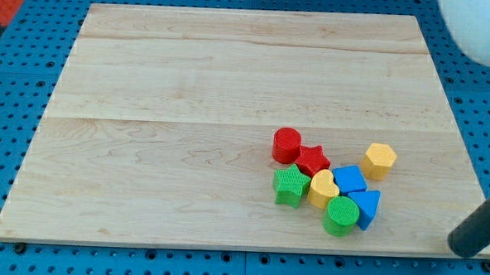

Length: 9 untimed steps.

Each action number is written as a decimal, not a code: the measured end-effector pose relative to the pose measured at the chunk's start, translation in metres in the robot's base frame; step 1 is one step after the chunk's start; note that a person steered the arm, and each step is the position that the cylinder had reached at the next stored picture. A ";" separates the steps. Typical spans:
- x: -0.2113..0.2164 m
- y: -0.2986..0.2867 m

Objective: Move the blue triangle to the center left of the board

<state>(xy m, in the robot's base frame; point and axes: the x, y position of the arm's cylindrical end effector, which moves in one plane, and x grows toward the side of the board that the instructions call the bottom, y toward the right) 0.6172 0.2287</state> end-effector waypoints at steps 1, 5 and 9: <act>-0.054 -0.073; 0.001 -0.034; -0.012 -0.106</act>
<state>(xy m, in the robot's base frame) 0.6051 0.1223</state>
